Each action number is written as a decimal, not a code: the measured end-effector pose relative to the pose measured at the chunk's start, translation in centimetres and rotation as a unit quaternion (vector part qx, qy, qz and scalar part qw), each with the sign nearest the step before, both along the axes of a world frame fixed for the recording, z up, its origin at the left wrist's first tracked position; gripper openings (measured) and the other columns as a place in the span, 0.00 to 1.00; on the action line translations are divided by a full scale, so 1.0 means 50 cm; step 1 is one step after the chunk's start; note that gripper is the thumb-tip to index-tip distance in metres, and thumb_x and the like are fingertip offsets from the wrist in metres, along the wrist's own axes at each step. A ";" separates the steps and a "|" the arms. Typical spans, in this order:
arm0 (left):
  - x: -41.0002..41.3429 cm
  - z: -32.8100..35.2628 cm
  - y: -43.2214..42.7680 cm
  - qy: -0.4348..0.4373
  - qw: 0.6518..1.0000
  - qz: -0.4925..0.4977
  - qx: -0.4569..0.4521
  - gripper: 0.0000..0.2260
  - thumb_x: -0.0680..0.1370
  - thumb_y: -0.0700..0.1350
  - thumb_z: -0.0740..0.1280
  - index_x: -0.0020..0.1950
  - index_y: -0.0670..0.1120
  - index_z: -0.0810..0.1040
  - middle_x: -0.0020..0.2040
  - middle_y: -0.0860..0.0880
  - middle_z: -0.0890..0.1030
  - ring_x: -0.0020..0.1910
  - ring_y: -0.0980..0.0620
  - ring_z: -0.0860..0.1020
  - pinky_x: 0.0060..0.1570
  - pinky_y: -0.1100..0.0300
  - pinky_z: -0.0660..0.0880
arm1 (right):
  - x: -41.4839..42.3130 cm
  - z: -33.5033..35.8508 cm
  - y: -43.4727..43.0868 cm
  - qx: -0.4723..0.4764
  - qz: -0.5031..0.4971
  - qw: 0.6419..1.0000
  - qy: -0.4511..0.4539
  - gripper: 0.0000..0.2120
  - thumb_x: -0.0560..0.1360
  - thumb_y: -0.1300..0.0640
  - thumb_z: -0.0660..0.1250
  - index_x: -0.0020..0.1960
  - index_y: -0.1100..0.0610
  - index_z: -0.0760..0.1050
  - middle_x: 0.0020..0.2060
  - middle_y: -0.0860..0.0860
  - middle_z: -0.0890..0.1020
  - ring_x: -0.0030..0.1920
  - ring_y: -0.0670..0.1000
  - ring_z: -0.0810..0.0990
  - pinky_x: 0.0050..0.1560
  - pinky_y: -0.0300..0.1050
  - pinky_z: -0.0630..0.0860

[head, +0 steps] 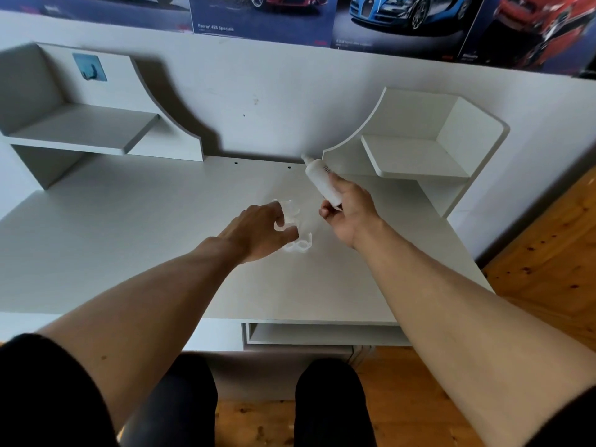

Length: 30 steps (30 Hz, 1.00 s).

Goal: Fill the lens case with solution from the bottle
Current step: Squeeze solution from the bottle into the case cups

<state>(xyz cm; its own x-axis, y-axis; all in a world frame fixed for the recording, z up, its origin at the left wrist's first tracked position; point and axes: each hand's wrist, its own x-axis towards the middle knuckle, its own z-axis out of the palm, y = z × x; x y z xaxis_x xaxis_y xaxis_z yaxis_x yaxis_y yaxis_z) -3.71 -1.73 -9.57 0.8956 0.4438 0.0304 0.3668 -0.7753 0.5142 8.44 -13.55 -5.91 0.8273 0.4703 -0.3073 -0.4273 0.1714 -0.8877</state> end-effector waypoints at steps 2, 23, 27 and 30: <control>-0.003 0.001 -0.002 0.019 1.000 -0.004 -0.009 0.24 0.62 0.69 0.59 0.47 0.54 0.72 0.43 0.50 0.79 0.44 0.46 0.78 0.45 0.51 0.76 | -0.003 -0.001 0.001 0.003 -0.007 1.000 0.014 0.08 0.75 0.58 0.67 0.53 0.60 0.75 0.37 0.54 0.71 0.27 0.49 0.65 0.26 0.40 0.64; -0.008 -0.021 0.012 0.016 0.998 -0.049 -0.028 0.09 0.69 0.51 0.74 0.47 0.55 0.79 0.43 0.50 0.78 0.41 0.48 0.78 0.47 0.53 0.78 | -0.014 -0.030 0.006 0.012 -0.049 0.996 0.077 0.15 0.73 0.56 0.69 0.55 0.61 0.70 0.44 0.59 0.75 0.39 0.55 0.78 0.34 0.45 0.79; -0.008 -0.021 0.014 0.007 0.998 -0.043 -0.043 0.09 0.69 0.50 0.75 0.46 0.55 0.80 0.43 0.51 0.79 0.40 0.49 0.78 0.45 0.54 0.78 | -0.014 -0.043 0.013 -0.016 -0.059 0.997 0.047 0.14 0.74 0.57 0.69 0.54 0.61 0.69 0.49 0.60 0.77 0.44 0.56 0.79 0.34 0.45 0.79; -0.010 -0.021 0.015 0.000 0.998 -0.041 -0.054 0.09 0.69 0.49 0.76 0.46 0.53 0.81 0.44 0.50 0.81 0.41 0.49 0.79 0.47 0.52 0.79 | -0.013 -0.055 0.017 -0.037 -0.061 0.997 0.016 0.10 0.74 0.56 0.70 0.49 0.61 0.71 0.50 0.60 0.77 0.48 0.57 0.79 0.36 0.45 0.78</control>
<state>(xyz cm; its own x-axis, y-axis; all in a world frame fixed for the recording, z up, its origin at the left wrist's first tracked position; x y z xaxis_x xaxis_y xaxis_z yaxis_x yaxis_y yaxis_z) -4.23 -1.00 -10.61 0.9287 0.3706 -0.0131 0.3049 -0.7428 0.5960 7.78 -12.70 -8.65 0.8664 0.3413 -0.3646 -0.4353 0.1582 -0.8863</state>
